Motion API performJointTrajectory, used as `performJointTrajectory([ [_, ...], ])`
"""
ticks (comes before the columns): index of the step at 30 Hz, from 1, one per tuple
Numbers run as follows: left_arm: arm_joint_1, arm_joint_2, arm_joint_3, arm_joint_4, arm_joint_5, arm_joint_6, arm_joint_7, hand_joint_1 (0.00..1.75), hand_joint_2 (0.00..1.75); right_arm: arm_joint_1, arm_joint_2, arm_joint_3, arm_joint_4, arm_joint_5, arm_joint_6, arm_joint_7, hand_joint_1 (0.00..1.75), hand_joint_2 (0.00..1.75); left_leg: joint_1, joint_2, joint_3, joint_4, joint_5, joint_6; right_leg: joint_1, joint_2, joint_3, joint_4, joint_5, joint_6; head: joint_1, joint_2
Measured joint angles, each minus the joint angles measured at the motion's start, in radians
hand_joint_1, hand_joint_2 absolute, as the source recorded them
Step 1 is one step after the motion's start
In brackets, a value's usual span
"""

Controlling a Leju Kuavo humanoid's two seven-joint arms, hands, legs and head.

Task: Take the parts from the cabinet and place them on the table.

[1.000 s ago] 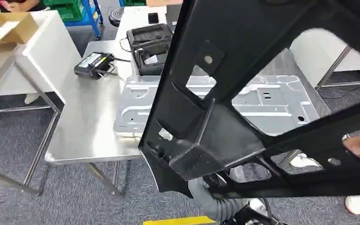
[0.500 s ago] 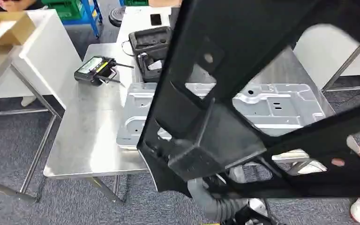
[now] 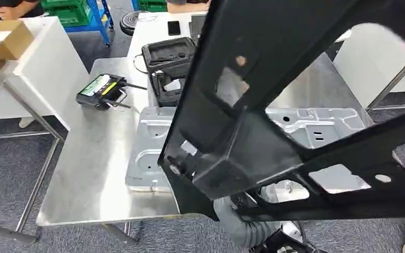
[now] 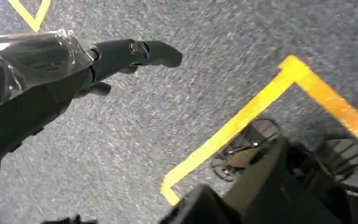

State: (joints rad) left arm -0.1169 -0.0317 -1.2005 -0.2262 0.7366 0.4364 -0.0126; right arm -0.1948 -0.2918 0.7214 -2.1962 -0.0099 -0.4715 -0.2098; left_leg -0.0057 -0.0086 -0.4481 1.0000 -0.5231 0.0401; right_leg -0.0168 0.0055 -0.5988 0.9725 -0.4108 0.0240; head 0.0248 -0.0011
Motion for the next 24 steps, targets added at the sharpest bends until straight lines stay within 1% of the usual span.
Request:
performJointTrajectory([
  [1,-0.001,-0.001,0.000,0.000,0.001,0.000,-0.001,0.00,1.75,-0.001,0.000,0.000,0.000,0.002,0.000,0.001,1.75,1.75,0.001,0.002,-0.039,0.067,-0.008,-0.008,-0.001,-0.001,0.007,0.000,-0.007,-0.004,-0.003,0.000],
  [2,0.000,-0.001,0.000,0.000,0.003,0.000,-0.005,0.00,1.75,0.000,0.000,0.000,0.000,0.012,-0.001,0.008,1.75,1.75,0.006,0.002,-0.094,0.151,-0.029,-0.016,-0.001,-0.001,0.013,0.000,-0.012,-0.006,-0.003,0.000],
  [3,-0.003,-0.001,0.001,0.000,0.008,0.000,-0.016,0.00,1.75,0.001,-0.002,-0.001,0.000,0.028,-0.004,0.026,1.75,1.75,0.008,0.002,-0.150,0.230,-0.068,-0.019,-0.001,-0.001,0.020,0.000,-0.021,-0.008,-0.003,0.000],
  [4,-0.010,-0.001,0.002,0.000,0.012,0.000,-0.023,0.00,1.75,0.004,-0.008,-0.005,0.000,0.066,-0.005,0.057,1.75,1.75,0.010,0.003,-0.190,0.277,-0.104,-0.023,-0.001,-0.002,0.029,0.000,-0.027,-0.007,-0.003,0.000],
  [5,-0.013,-0.001,0.003,0.000,0.017,-0.005,-0.029,0.00,1.75,0.006,-0.015,-0.009,-0.001,0.110,-0.005,0.103,1.75,1.75,0.011,0.003,-0.210,0.286,-0.117,-0.025,-0.002,-0.001,0.039,0.000,-0.036,-0.006,-0.003,0.000],
  [6,-0.012,-0.001,0.004,0.000,0.023,-0.007,-0.035,0.00,1.75,0.009,-0.025,-0.015,-0.002,0.156,-0.004,0.148,1.75,1.75,0.013,0.003,-0.211,0.256,-0.105,-0.027,-0.004,0.001,0.052,0.000,-0.045,-0.005,-0.003,0.000],
  [7,-0.012,-0.001,0.004,0.000,0.025,-0.011,-0.035,0.00,1.75,0.013,-0.041,-0.025,-0.003,0.203,-0.002,0.197,1.75,1.75,0.015,0.003,-0.200,0.198,-0.067,-0.027,-0.005,0.003,0.066,0.000,-0.054,-0.001,-0.003,0.000],
  [8,-0.010,0.000,0.004,0.000,0.026,-0.014,-0.035,0.00,1.75,0.017,-0.056,-0.035,-0.003,0.247,0.003,0.241,1.75,1.75,0.015,0.003,-0.182,0.120,-0.002,-0.024,-0.007,0.004,0.079,0.000,-0.063,0.003,-0.003,0.000],
  [9,-0.007,0.001,0.004,0.000,0.029,-0.017,-0.034,0.00,1.75,0.024,-0.080,-0.049,-0.005,0.298,0.008,0.285,1.75,1.75,0.015,0.003,-0.164,0.036,0.080,-0.024,-0.008,0.005,0.090,-0.001,-0.073,0.010,-0.003,0.000],
  [10,-0.003,0.002,0.005,0.000,0.031,-0.019,-0.032,0.00,1.75,0.030,-0.114,-0.076,-0.005,0.371,0.013,0.350,1.75,1.75,0.010,0.003,-0.168,-0.009,0.118,-0.017,-0.005,0.005,0.097,0.003,-0.079,0.018,-0.005,0.000],
  [11,-0.006,0.003,0.006,0.000,0.034,-0.022,-0.028,0.00,1.75,0.041,-0.134,-0.100,-0.005,0.444,0.023,0.408,1.75,1.75,0.006,0.003,-0.166,-0.001,0.083,-0.002,-0.004,0.008,0.094,0.001,-0.085,0.025,-0.005,0.000],
  [12,-0.006,0.003,0.006,0.000,0.035,-0.026,-0.024,0.00,1.75,0.047,-0.164,-0.130,-0.004,0.555,0.046,0.487,1.75,1.75,0.005,0.003,-0.162,-0.002,0.113,0.004,-0.004,0.007,0.094,0.001,-0.093,0.033,-0.005,0.000],
  [13,-0.009,0.003,0.007,0.000,0.035,-0.031,-0.021,0.00,1.75,0.057,-0.189,-0.154,-0.004,0.682,0.073,0.573,1.75,1.75,0.003,0.001,-0.161,0.000,0.108,0.011,-0.004,0.005,0.100,-0.004,-0.095,0.039,-0.005,0.000],
  [14,-0.011,0.003,0.008,0.000,0.034,-0.035,-0.018,0.00,1.75,0.068,-0.216,-0.182,-0.003,0.793,0.097,0.637,1.75,1.75,0.003,0.000,-0.158,-0.007,0.111,0.018,-0.005,0.005,0.104,-0.007,-0.098,0.045,-0.005,0.000],
  [15,-0.011,0.003,0.008,0.000,0.033,-0.037,-0.018,0.00,1.75,0.081,-0.244,-0.207,-0.003,0.852,0.112,0.672,1.75,1.75,0.008,0.000,-0.151,-0.013,0.114,0.025,-0.010,0.003,0.106,0.003,-0.110,0.050,-0.005,0.000],
  [16,-0.012,0.003,0.008,0.000,0.028,-0.039,-0.018,0.00,1.75,0.089,-0.270,-0.233,-0.002,0.886,0.127,0.695,1.75,1.75,0.008,0.001,-0.147,-0.016,0.111,0.032,-0.006,0.002,0.085,0.045,-0.135,0.051,-0.003,0.000],
  [18,-0.012,0.003,0.008,0.000,0.023,-0.039,-0.019,0.00,1.75,0.109,-0.308,-0.276,0.000,0.939,0.162,0.737,1.75,1.75,0.005,0.002,-0.144,-0.016,0.105,0.042,-0.005,0.002,-0.006,0.208,-0.206,0.054,-0.002,0.000],
  [19,-0.011,0.003,0.008,0.000,0.021,-0.039,-0.019,0.00,1.75,0.124,-0.327,-0.295,0.006,0.963,0.182,0.760,1.75,1.75,0.002,0.002,-0.143,-0.016,0.101,0.047,-0.005,0.002,-0.054,0.287,-0.228,0.055,-0.002,0.000],
  [20,-0.010,0.003,0.008,0.000,0.020,-0.039,-0.019,0.00,1.75,0.140,-0.346,-0.314,0.013,0.989,0.205,0.778,1.75,1.75,-0.001,0.001,-0.139,-0.016,0.098,0.050,-0.005,0.002,-0.085,0.324,-0.223,0.055,-0.002,0.000],
  [21,-0.010,0.003,0.008,0.000,0.020,-0.038,-0.020,0.00,1.75,0.150,-0.363,-0.328,0.020,1.015,0.227,0.794,1.75,1.75,-0.003,-0.001,-0.134,-0.016,0.093,0.050,-0.004,0.002,-0.088,0.306,-0.192,0.054,-0.002,0.000],
  [22,-0.010,0.003,0.008,0.000,0.019,-0.037,-0.020,0.00,1.75,0.158,-0.378,-0.340,0.025,1.047,0.257,0.808,1.75,1.75,-0.004,-0.003,-0.127,-0.016,0.089,0.049,-0.003,0.002,-0.068,0.242,-0.141,0.051,-0.002,0.000],
  [24,-0.009,0.002,0.006,0.000,0.017,-0.034,-0.024,0.00,1.75,0.169,-0.411,-0.365,0.032,1.112,0.330,0.845,1.75,1.75,-0.005,-0.005,-0.110,-0.016,0.077,0.047,-0.001,0.001,0.005,0.059,-0.035,0.042,-0.002,0.000],
])
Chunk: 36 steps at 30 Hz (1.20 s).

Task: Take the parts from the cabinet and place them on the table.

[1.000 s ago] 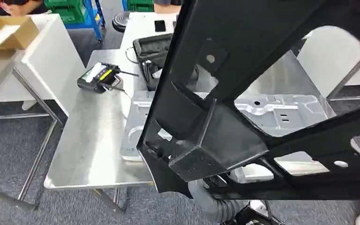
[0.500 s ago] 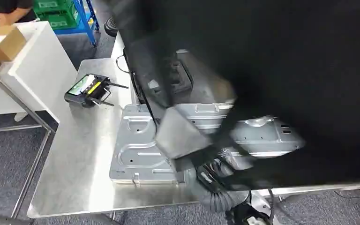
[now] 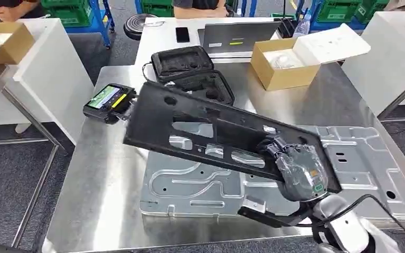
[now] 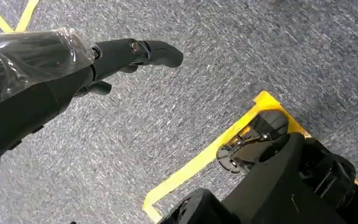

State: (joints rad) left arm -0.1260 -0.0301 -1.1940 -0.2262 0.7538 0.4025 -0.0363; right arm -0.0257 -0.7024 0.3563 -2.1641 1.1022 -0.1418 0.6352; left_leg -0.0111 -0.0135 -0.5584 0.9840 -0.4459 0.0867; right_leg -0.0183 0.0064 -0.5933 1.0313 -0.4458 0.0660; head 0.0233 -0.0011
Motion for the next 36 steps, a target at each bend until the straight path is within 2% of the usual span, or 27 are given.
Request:
performJointTrajectory([
  [1,0.000,-0.001,0.000,0.000,0.000,0.001,-0.001,0.00,1.75,0.005,-0.016,-0.010,0.004,0.019,0.039,0.014,1.75,1.75,-0.004,-0.001,0.001,0.001,-0.005,-0.005,0.005,0.000,0.019,-0.039,-0.001,-0.006,-0.001,0.000],
  [4,0.002,-0.002,-0.003,0.000,0.000,0.001,-0.005,0.00,1.75,0.023,-0.060,-0.034,0.018,0.012,0.139,0.039,1.75,1.75,-0.004,-0.001,0.000,-0.002,-0.009,-0.015,0.011,0.000,0.016,-0.051,-0.003,-0.015,-0.001,0.000],
  [5,0.002,-0.002,-0.004,0.000,0.000,0.000,-0.006,0.00,1.75,0.025,-0.068,-0.038,0.021,0.004,0.153,0.042,1.75,1.75,-0.005,-0.001,0.001,-0.003,-0.010,-0.020,0.009,0.000,0.017,-0.055,-0.001,-0.021,-0.001,0.000],
  [6,0.002,-0.002,-0.004,0.000,0.000,0.000,-0.010,0.00,1.75,0.025,-0.078,-0.041,0.025,-0.005,0.169,0.045,1.75,1.75,-0.003,0.001,-0.002,0.006,-0.019,-0.027,-0.001,-0.002,0.022,-0.061,0.003,-0.027,0.000,0.000],
  [7,0.003,-0.002,-0.004,0.000,0.000,0.000,-0.012,0.00,1.75,0.025,-0.088,-0.044,0.026,-0.008,0.178,0.045,0.00,0.00,-0.005,0.002,-0.014,0.042,-0.043,-0.035,-0.003,-0.002,0.026,-0.062,0.000,-0.031,-0.003,0.000],
  [9,0.000,-0.002,-0.004,0.000,0.000,0.000,-0.018,0.00,1.75,0.026,-0.098,-0.047,0.031,-0.015,0.188,0.047,0.00,0.00,0.005,0.004,-0.088,0.203,-0.121,-0.049,-0.004,-0.004,0.029,-0.062,-0.002,-0.034,-0.003,0.000],
  [10,-0.007,-0.002,-0.003,0.000,0.001,0.000,-0.018,0.00,1.75,0.027,-0.104,-0.048,0.033,-0.020,0.190,0.048,0.00,0.00,0.009,0.004,-0.125,0.278,-0.146,-0.053,-0.004,-0.005,0.029,-0.061,-0.003,-0.034,-0.003,0.000],
  [11,-0.012,-0.002,-0.003,0.000,0.000,0.000,-0.016,0.00,1.75,0.028,-0.107,-0.048,0.037,-0.024,0.193,0.048,0.00,0.00,0.011,0.006,-0.147,0.321,-0.152,-0.056,-0.004,-0.006,0.031,-0.061,-0.005,-0.035,-0.004,0.000],
  [12,-0.013,-0.002,-0.004,0.000,0.000,0.000,-0.014,0.00,1.75,0.028,-0.109,-0.048,0.039,-0.024,0.194,0.049,0.00,0.00,0.013,0.007,-0.146,0.314,-0.137,-0.058,-0.005,-0.006,0.033,-0.061,-0.007,-0.034,-0.003,0.000],
  [13,-0.012,-0.002,-0.004,0.000,0.001,0.001,-0.014,0.00,1.75,0.028,-0.112,-0.048,0.041,-0.025,0.194,0.051,0.00,0.00,0.014,0.007,-0.117,0.253,-0.098,-0.057,-0.006,-0.005,0.038,-0.061,-0.009,-0.032,-0.003,0.000],
  [15,-0.006,-0.002,-0.004,0.000,0.005,0.004,-0.014,0.00,1.75,0.029,-0.120,-0.049,0.043,-0.026,0.194,0.053,0.00,0.00,0.014,0.007,-0.027,0.062,-0.005,-0.052,-0.008,-0.001,0.049,-0.061,-0.016,-0.025,-0.003,0.000],
  [16,-0.002,-0.002,-0.004,0.000,0.005,0.004,-0.014,0.00,1.75,0.029,-0.122,-0.051,0.043,-0.025,0.194,0.053,0.00,0.00,0.012,0.007,-0.004,0.010,-0.004,-0.046,-0.007,0.000,0.050,-0.062,-0.017,-0.021,-0.003,0.000],
  [17,-0.001,-0.002,-0.004,0.000,0.006,0.004,-0.014,0.00,0.00,0.028,-0.124,-0.051,0.043,-0.026,0.194,0.053,0.00,0.00,0.006,0.006,0.000,-0.007,-0.007,-0.043,-0.001,0.001,0.047,-0.060,-0.020,-0.016,-0.004,0.000],
  [20,0.009,-0.002,-0.005,0.000,0.008,0.002,-0.011,0.00,0.00,0.031,-0.134,-0.053,0.045,-0.029,0.192,0.060,0.00,0.00,0.001,0.003,0.001,-0.006,-0.004,-0.026,-0.006,0.000,0.049,-0.070,-0.014,0.003,-0.002,0.000],
  [21,0.010,-0.002,-0.005,0.000,0.008,0.001,-0.010,0.00,0.00,0.032,-0.138,-0.055,0.045,-0.029,0.191,0.062,0.00,0.00,0.008,0.004,0.009,-0.021,0.004,-0.015,-0.008,0.000,0.050,-0.069,-0.021,0.008,-0.002,0.000],
  [22,0.010,-0.001,-0.005,0.000,0.009,0.001,-0.009,0.00,0.00,0.033,-0.139,-0.057,0.047,-0.029,0.190,0.062,0.00,0.00,0.008,0.004,0.014,-0.027,0.006,-0.010,-0.009,-0.002,0.043,-0.047,-0.037,0.009,-0.001,0.000],
  [23,0.009,-0.001,-0.005,0.000,0.013,0.001,-0.002,0.00,0.00,0.031,-0.142,-0.059,0.047,-0.030,0.187,0.063,0.00,0.00,0.009,0.005,0.015,-0.028,0.007,-0.006,-0.009,-0.002,0.015,0.016,-0.075,0.009,-0.001,0.000],
  [25,0.010,-0.003,-0.005,0.000,0.018,0.003,0.008,0.00,0.00,0.036,-0.143,-0.058,0.049,-0.030,0.184,0.064,0.00,0.00,0.006,0.007,0.016,-0.027,0.010,-0.003,-0.009,-0.002,-0.067,0.186,-0.151,0.014,0.001,0.000],
  [26,0.011,-0.004,-0.005,0.000,0.019,0.006,0.011,0.00,0.00,0.039,-0.143,-0.057,0.050,-0.029,0.181,0.064,0.00,0.00,0.006,0.007,0.015,-0.026,0.010,-0.003,-0.009,-0.002,-0.097,0.244,-0.166,0.016,0.001,0.000],
  [27,0.012,-0.004,-0.005,0.000,0.019,0.008,0.016,0.00,0.00,0.040,-0.143,-0.057,0.051,-0.026,0.177,0.064,0.00,0.00,0.006,0.007,0.016,-0.026,0.010,-0.003,-0.009,-0.002,-0.101,0.248,-0.155,0.016,0.001,0.000],
  [28,0.013,-0.004,-0.005,0.000,0.021,0.010,0.017,0.00,0.00,0.040,-0.143,-0.057,0.052,-0.024,0.174,0.064,0.00,0.00,0.007,0.007,0.016,-0.026,0.010,-0.003,-0.010,-0.002,-0.084,0.209,-0.123,0.017,0.001,0.000],
  [29,0.013,-0.004,-0.005,0.000,0.021,0.014,0.018,0.00,0.00,0.040,-0.143,-0.058,0.052,-0.022,0.171,0.064,0.00,0.00,0.008,0.006,0.018,-0.025,0.010,-0.004,-0.011,-0.002,-0.047,0.134,-0.080,0.018,0.001,0.000],
  [30,0.012,-0.004,-0.005,0.000,0.021,0.014,0.018,0.00,0.00,0.040,-0.143,-0.057,0.052,-0.019,0.168,0.064,0.00,0.00,0.010,0.005,0.019,-0.024,0.009,-0.006,-0.013,-0.002,0.003,0.035,-0.033,0.019,0.001,0.000],
  [31,0.011,-0.005,-0.005,0.000,0.021,0.014,0.018,0.00,0.00,0.040,-0.143,-0.058,0.052,-0.013,0.165,0.064,0.00,0.00,0.009,0.004,0.019,-0.021,0.007,-0.010,-0.016,-0.002,0.046,-0.050,-0.007,0.021,0.001,0.000],
  [32,0.010,-0.005,-0.005,0.000,0.021,0.016,0.018,0.00,0.00,0.039,-0.144,-0.057,0.052,-0.011,0.164,0.064,0.00,0.00,0.001,0.002,0.014,-0.013,0.004,-0.017,-0.008,0.002,0.051,-0.068,-0.009,0.014,0.001,0.000],
  [35,0.012,-0.005,-0.005,0.000,0.021,0.016,0.019,0.00,0.00,0.043,-0.144,-0.057,0.052,-0.004,0.162,0.064,0.00,0.00,0.002,0.003,0.009,-0.019,0.015,-0.034,-0.005,0.002,0.040,-0.063,0.000,-0.003,0.000,0.000],
  [36,0.012,-0.005,-0.005,0.000,0.021,0.016,0.019,0.00,0.00,0.042,-0.144,-0.057,0.052,-0.003,0.161,0.064,0.00,0.00,0.005,0.003,0.006,-0.016,0.012,-0.039,-0.009,0.000,0.036,-0.068,0.008,-0.016,0.000,0.000],
])
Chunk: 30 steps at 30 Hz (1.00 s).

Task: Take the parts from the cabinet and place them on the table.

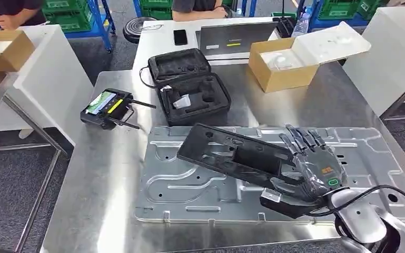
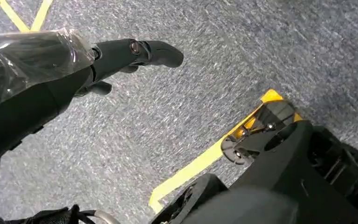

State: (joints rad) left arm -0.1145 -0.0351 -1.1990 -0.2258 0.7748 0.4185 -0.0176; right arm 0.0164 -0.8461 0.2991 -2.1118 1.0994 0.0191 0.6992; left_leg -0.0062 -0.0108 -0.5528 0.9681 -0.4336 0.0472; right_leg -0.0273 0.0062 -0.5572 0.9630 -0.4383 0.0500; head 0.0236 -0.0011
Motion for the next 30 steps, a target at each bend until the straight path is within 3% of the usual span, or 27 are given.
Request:
performJointTrajectory([
  [1,0.000,0.000,0.000,0.000,0.000,0.000,0.000,0.00,0.00,-0.001,0.000,0.000,0.000,0.000,-0.002,0.000,0.00,0.00,0.006,0.002,-0.009,0.020,-0.026,-0.007,0.000,-0.002,-0.003,-0.001,0.005,-0.007,0.000,0.000],
  [2,0.000,0.000,0.000,0.000,0.000,0.000,0.000,0.00,0.00,-0.001,0.000,0.000,0.000,0.000,-0.002,0.000,0.00,0.00,0.005,0.004,-0.028,0.075,-0.073,-0.013,-0.001,-0.004,-0.008,-0.001,0.009,-0.013,-0.001,0.000],
  [4,0.000,0.000,0.000,0.000,0.000,0.000,0.000,0.00,0.00,0.000,0.000,0.000,0.000,0.000,-0.003,0.000,0.00,0.00,0.008,0.004,-0.087,0.234,-0.164,-0.022,0.001,-0.007,-0.022,0.000,0.018,-0.020,-0.001,0.000],
  [5,0.000,0.000,0.000,0.000,0.000,0.000,0.000,0.00,0.00,0.000,0.000,0.000,0.000,0.001,-0.003,0.000,0.00,0.00,0.009,0.004,-0.110,0.302,-0.193,-0.024,0.003,-0.008,-0.030,0.000,0.025,-0.021,-0.001,0.000],
  [6,0.000,0.000,0.000,0.000,0.000,0.000,0.000,0.00,0.00,0.000,0.000,0.001,0.000,0.002,-0.003,0.000,0.00,0.00,0.009,0.004,-0.110,0.322,-0.196,-0.023,0.005,-0.008,-0.038,0.000,0.031,-0.020,-0.001,0.000],
  [7,0.000,0.000,0.000,0.000,0.001,0.000,0.000,0.00,0.00,0.000,0.000,0.002,0.000,0.002,-0.005,0.000,0.00,0.00,0.009,0.004,-0.082,0.289,-0.180,-0.021,0.006,-0.008,-0.046,0.000,0.038,-0.019,-0.001,0.000],
  [8,-0.001,0.000,0.000,0.000,0.001,0.000,0.000,0.00,0.00,0.000,0.000,0.002,0.000,0.005,-0.005,0.000,0.00,0.00,0.009,0.004,-0.033,0.209,-0.149,-0.016,0.008,-0.008,-0.054,0.000,0.046,-0.019,-0.001,0.000],
  [10,-0.004,0.000,0.000,0.000,0.004,-0.001,0.000,0.00,0.00,-0.002,0.000,0.002,0.000,0.012,-0.006,0.000,0.00,0.00,0.003,0.004,0.093,0.010,-0.090,0.002,0.009,-0.007,-0.064,0.000,0.060,-0.015,-0.001,0.000],
  [11,-0.007,0.004,0.000,0.000,0.004,-0.001,0.000,0.00,0.00,-0.001,0.000,0.002,0.000,0.015,-0.006,0.000,0.00,0.00,-0.003,0.003,0.109,-0.038,-0.089,0.008,0.012,-0.007,-0.066,0.001,0.066,-0.009,0.000,0.000],
  [12,-0.008,0.004,0.000,0.000,0.004,-0.002,-0.002,0.00,0.00,-0.002,0.000,0.002,0.000,0.017,-0.007,-0.001,0.00,0.00,-0.007,0.003,0.104,-0.036,-0.076,0.008,0.009,-0.008,-0.065,-0.003,0.071,-0.002,0.001,0.000],
  [14,-0.004,0.004,0.000,0.000,0.004,-0.003,-0.001,0.00,0.00,-0.003,0.000,0.004,0.000,0.018,-0.008,-0.001,0.00,0.00,-0.015,0.002,0.098,-0.033,-0.066,0.020,0.002,-0.009,-0.065,-0.011,0.089,0.012,0.000,0.000],
  [15,-0.002,0.004,0.000,0.000,0.004,-0.003,-0.001,0.00,0.00,-0.003,0.000,0.005,0.000,0.018,-0.009,-0.001,0.00,0.00,-0.014,0.003,0.094,-0.041,-0.050,0.027,0.005,-0.008,-0.066,-0.016,0.099,0.019,0.000,0.000],
  [16,-0.003,0.004,0.000,0.000,0.004,-0.003,-0.001,0.00,0.00,-0.002,0.000,0.005,0.000,0.018,-0.009,-0.001,0.00,0.00,-0.005,0.009,0.086,-0.049,-0.031,0.032,-0.003,-0.006,-0.075,-0.008,0.086,0.020,-0.001,0.000],
  [17,-0.004,0.005,0.000,0.000,0.006,-0.005,-0.001,0.00,0.00,-0.002,0.001,0.007,0.000,0.019,-0.008,-0.001,0.00,0.00,-0.006,0.007,0.078,-0.052,-0.018,0.040,0.000,-0.007,-0.091,0.022,0.030,0.022,0.004,0.000],
  [19,-0.004,0.006,0.000,0.000,0.006,-0.009,-0.001,0.00,0.00,-0.003,0.002,0.010,0.000,0.022,-0.008,-0.001,0.00,0.00,-0.006,0.009,0.048,-0.051,0.007,0.044,-0.002,-0.007,-0.132,0.174,-0.101,0.028,0.006,0.000],
  [20,-0.003,0.006,0.000,0.000,0.006,-0.012,-0.001,0.00,0.00,-0.002,0.002,0.012,0.000,0.023,-0.008,-0.001,0.00,0.00,-0.006,0.010,0.034,-0.050,0.016,0.043,-0.002,-0.007,-0.146,0.251,-0.138,0.032,0.005,0.000],
  [21,-0.002,0.006,0.000,0.000,0.006,-0.012,-0.001,0.00,0.00,-0.001,0.002,0.014,0.000,0.024,-0.008,-0.001,0.00,0.00,-0.005,0.011,0.021,-0.049,0.026,0.042,-0.003,-0.007,-0.145,0.298,-0.141,0.036,0.006,0.000],
  [22,-0.001,0.006,0.000,0.000,0.006,-0.012,-0.001,0.00,0.00,-0.001,0.002,0.016,0.000,0.027,-0.008,-0.001,0.00,0.00,-0.004,0.011,0.009,-0.049,0.035,0.039,-0.005,-0.007,-0.125,0.297,-0.122,0.040,0.006,0.000],
  [23,-0.001,0.005,0.000,0.000,0.006,-0.012,-0.001,0.00,0.00,0.000,0.002,0.017,0.000,0.029,-0.008,-0.001,0.00,0.00,0.000,0.011,-0.003,-0.046,0.043,0.035,-0.008,-0.007,-0.081,0.252,-0.089,0.044,0.006,0.000],
  [25,-0.001,0.005,0.000,0.000,0.003,-0.012,-0.001,0.00,0.00,0.000,0.002,0.016,0.000,0.029,-0.008,-0.001,0.00,0.00,0.008,0.011,-0.026,-0.033,0.053,0.023,-0.015,-0.007,0.045,0.077,-0.040,0.056,0.006,0.000],
  [26,-0.002,0.007,0.000,0.000,0.003,-0.012,-0.001,0.00,0.00,0.000,0.003,0.016,0.000,0.028,-0.008,-0.001,0.00,0.00,0.001,0.010,-0.040,-0.020,0.055,0.016,-0.018,-0.006,0.104,-0.017,-0.066,0.065,0.007,0.000],
  [27,-0.002,0.006,0.000,0.000,0.002,-0.012,-0.001,0.00,0.00,0.006,0.003,0.014,-0.002,0.028,-0.009,-0.001,0.00,0.00,0.003,0.009,-0.044,-0.013,0.060,0.009,-0.006,0.004,0.108,-0.027,-0.064,0.043,0.009,0.000],
  [30,0.000,0.006,0.000,0.000,0.000,-0.011,0.000,0.00,0.00,0.016,0.004,0.013,-0.003,0.027,-0.009,-0.001,0.00,0.00,0.003,0.006,-0.054,-0.011,0.080,-0.008,-0.006,0.001,0.086,-0.016,-0.056,0.020,0.009,0.000],
])
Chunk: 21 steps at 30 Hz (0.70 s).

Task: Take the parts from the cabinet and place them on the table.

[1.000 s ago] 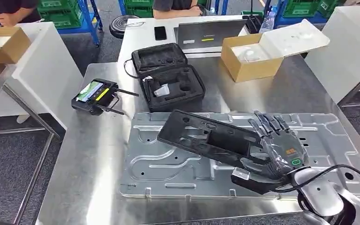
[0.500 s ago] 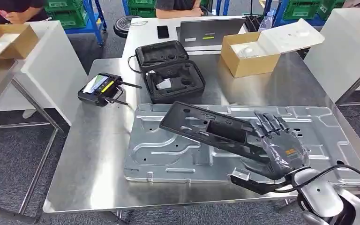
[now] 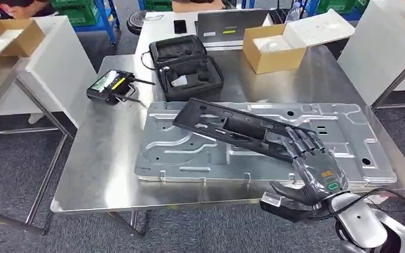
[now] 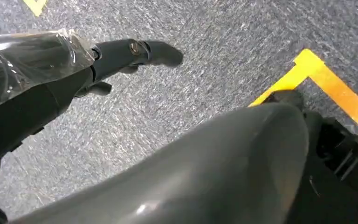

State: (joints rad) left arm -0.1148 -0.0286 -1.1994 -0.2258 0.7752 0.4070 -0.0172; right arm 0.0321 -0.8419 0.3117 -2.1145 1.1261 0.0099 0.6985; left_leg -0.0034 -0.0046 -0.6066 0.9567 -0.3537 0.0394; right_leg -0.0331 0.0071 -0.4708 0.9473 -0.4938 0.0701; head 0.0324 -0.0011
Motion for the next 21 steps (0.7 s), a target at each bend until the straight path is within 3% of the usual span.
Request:
performJointTrajectory([
  [1,0.001,0.000,0.000,0.000,0.000,0.000,0.001,0.00,0.00,0.001,0.001,-0.001,0.000,-0.002,0.000,0.000,0.00,0.00,0.005,0.001,-0.008,0.006,-0.010,-0.006,-0.004,-0.004,-0.011,-0.002,0.010,-0.016,0.000,0.000],
  [2,0.001,0.000,0.000,0.000,0.000,0.000,0.002,0.00,0.00,0.003,0.001,-0.003,-0.001,-0.003,0.000,0.000,0.00,0.00,0.008,0.002,-0.025,0.039,-0.058,-0.013,-0.002,-0.005,-0.022,-0.001,0.019,-0.026,-0.001,0.000],
  [5,-0.001,0.000,-0.001,0.000,-0.001,0.000,0.002,0.00,0.00,0.009,0.001,-0.006,-0.002,-0.005,-0.002,0.000,0.00,0.00,0.008,0.002,-0.093,0.276,-0.217,-0.021,0.003,-0.007,-0.059,0.000,0.047,-0.038,-0.001,0.000],
  [6,-0.001,0.000,-0.001,0.000,-0.001,0.000,0.002,0.00,0.00,0.011,0.002,-0.006,-0.002,-0.006,-0.002,0.000,0.00,0.00,0.008,0.002,-0.099,0.324,-0.228,-0.020,0.006,-0.007,-0.070,0.000,0.054,-0.039,-0.001,0.000],
  [7,0.000,0.000,-0.001,0.000,-0.001,0.000,0.002,0.00,0.00,0.014,0.003,-0.006,-0.002,-0.007,-0.002,0.000,0.00,0.00,0.007,0.002,-0.087,0.332,-0.217,-0.017,0.009,-0.007,-0.080,0.000,0.062,-0.039,-0.001,0.000],
  [8,0.000,0.000,-0.001,0.000,-0.001,0.000,0.002,0.00,0.00,0.016,0.003,-0.007,-0.002,-0.007,-0.003,0.000,0.00,0.00,0.004,0.002,-0.056,0.299,-0.188,-0.010,0.012,-0.007,-0.090,0.000,0.070,-0.040,-0.001,0.000],
  [10,-0.002,0.000,-0.001,0.000,-0.002,0.000,0.002,0.00,0.00,0.019,0.003,-0.013,-0.002,-0.008,-0.007,0.000,0.00,0.00,-0.009,0.000,0.065,0.112,-0.121,0.021,0.021,-0.006,-0.108,0.000,0.084,-0.040,-0.001,0.000],
  [11,-0.003,0.003,-0.001,0.000,-0.002,0.001,0.002,0.00,0.00,0.021,0.004,-0.015,-0.002,-0.008,-0.009,0.000,0.00,0.00,-0.021,-0.002,0.122,0.023,-0.109,0.046,0.014,-0.007,-0.111,0.000,0.088,-0.040,0.000,0.000],
  [12,-0.004,0.005,-0.002,0.001,-0.002,0.002,0.002,0.00,0.00,0.021,0.004,-0.016,-0.002,-0.009,-0.011,0.000,0.00,0.00,-0.024,0.006,0.155,-0.037,-0.121,0.057,0.023,-0.007,-0.115,-0.001,0.093,-0.035,0.000,0.000],
  [14,-0.004,0.005,-0.001,0.002,-0.003,0.003,0.002,0.00,0.00,0.024,0.006,-0.016,-0.002,-0.011,-0.013,0.000,0.00,0.00,-0.030,-0.001,0.151,-0.048,-0.113,0.049,0.010,-0.010,-0.119,-0.004,0.111,-0.025,0.000,0.000],
  [15,-0.003,0.005,-0.002,0.002,-0.003,0.002,0.002,0.00,0.00,0.025,0.006,-0.017,-0.002,-0.013,-0.014,0.000,0.00,0.00,-0.034,-0.001,0.149,-0.051,-0.104,0.050,0.006,-0.009,-0.122,-0.011,0.119,-0.019,0.000,0.000],
  [16,-0.002,0.003,-0.002,0.002,-0.003,0.003,0.002,0.00,0.00,0.026,0.005,-0.019,-0.002,-0.013,-0.014,0.000,0.00,0.00,-0.026,0.001,0.150,-0.076,-0.084,0.054,0.011,-0.007,-0.124,-0.017,0.117,-0.015,0.000,0.000],
  [17,-0.003,0.002,-0.002,0.002,-0.003,0.002,0.002,0.00,0.00,0.027,0.006,-0.019,-0.002,-0.014,-0.017,0.000,0.00,0.00,-0.022,0.003,0.150,-0.085,-0.071,0.047,0.008,-0.006,-0.133,0.001,0.084,-0.013,0.000,0.000],
  [18,-0.003,0.003,-0.002,0.002,-0.003,0.003,0.002,0.00,0.00,0.027,0.006,-0.020,-0.002,-0.014,-0.019,0.000,0.00,0.00,-0.018,0.004,0.143,-0.085,-0.066,0.054,0.009,-0.006,-0.150,0.059,0.028,-0.011,0.002,0.000],
  [20,-0.004,0.001,-0.002,0.002,-0.003,0.003,0.002,0.00,0.00,0.031,0.007,-0.020,-0.001,-0.016,-0.021,0.001,0.00,0.00,-0.016,0.006,0.129,-0.082,-0.055,0.053,0.005,-0.006,-0.197,0.223,-0.072,-0.001,0.003,0.000],
  [21,-0.004,0.001,-0.002,0.002,-0.003,0.002,0.002,0.00,0.00,0.033,0.007,-0.020,-0.001,-0.016,-0.021,0.001,0.00,0.00,-0.014,0.007,0.118,-0.078,-0.049,0.051,0.002,-0.006,-0.211,0.287,-0.092,0.005,0.004,0.000],
])
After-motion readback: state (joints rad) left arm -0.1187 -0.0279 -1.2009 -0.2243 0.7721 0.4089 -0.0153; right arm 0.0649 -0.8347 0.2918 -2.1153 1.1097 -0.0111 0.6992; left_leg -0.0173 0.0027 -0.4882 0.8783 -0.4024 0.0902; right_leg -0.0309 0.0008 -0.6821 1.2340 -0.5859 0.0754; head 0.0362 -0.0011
